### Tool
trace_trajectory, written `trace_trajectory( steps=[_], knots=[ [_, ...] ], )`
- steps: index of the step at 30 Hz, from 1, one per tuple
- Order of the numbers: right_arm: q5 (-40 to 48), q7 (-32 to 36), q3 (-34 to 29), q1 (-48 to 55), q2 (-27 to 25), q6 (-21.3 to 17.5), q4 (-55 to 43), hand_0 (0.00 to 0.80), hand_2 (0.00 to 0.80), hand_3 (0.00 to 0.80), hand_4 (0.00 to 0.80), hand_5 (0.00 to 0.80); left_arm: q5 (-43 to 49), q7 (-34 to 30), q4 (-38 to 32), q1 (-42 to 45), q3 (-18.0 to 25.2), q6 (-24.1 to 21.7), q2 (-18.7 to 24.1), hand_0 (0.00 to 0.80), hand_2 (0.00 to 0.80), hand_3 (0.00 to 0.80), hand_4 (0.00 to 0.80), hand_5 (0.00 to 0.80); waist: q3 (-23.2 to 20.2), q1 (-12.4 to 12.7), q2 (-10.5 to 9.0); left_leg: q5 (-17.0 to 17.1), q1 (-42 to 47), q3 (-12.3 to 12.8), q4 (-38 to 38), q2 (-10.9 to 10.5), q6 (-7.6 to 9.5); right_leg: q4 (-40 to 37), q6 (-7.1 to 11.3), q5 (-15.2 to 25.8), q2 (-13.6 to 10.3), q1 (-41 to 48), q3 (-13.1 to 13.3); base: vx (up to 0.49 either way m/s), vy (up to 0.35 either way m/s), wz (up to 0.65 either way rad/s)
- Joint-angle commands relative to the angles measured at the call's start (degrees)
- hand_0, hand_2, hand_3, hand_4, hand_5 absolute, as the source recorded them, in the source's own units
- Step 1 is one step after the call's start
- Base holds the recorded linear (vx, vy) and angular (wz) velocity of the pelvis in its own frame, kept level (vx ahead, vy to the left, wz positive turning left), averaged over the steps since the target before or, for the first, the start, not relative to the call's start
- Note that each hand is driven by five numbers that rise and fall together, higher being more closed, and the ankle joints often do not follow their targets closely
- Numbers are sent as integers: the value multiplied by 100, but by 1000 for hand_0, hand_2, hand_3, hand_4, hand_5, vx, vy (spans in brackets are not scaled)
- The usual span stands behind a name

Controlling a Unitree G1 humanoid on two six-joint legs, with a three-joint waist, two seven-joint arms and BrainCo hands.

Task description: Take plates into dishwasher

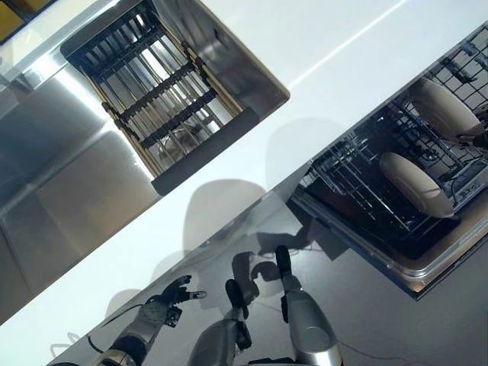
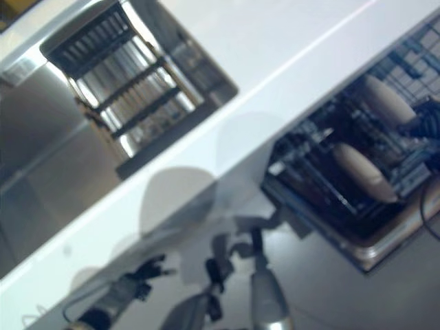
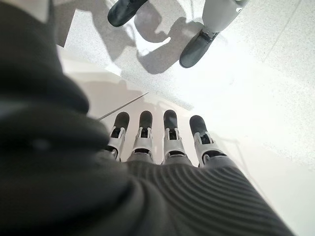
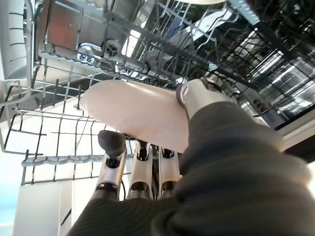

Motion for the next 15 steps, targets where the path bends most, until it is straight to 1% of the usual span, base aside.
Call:
trace_trajectory(
  steps=[1,4,15],
  knots=[
    [469,139,-124,-59,101,26,-23,800,800,800,800,800,155,-41,215,258,-92,-78,341,0,0,0,0,0,-511,206,-623,-126,-151,-85,258,-40,23,426,233,-566,150,3,-31,0,0,0],
    [704,258,-144,-122,235,166,-26,800,800,800,800,800,156,-69,213,248,-73,-83,343,0,0,0,0,0,-489,211,-604,-129,-147,-92,260,-48,25,437,223,-573,146,6,-28,0,0,0],
    [472,188,-310,54,495,318,-2,800,800,800,800,800,123,-72,221,195,-95,-73,292,0,0,0,0,0,-465,187,-543,-126,-155,-116,265,-71,36,466,216,-577,136,-11,20,0,0,0]
  ],
)
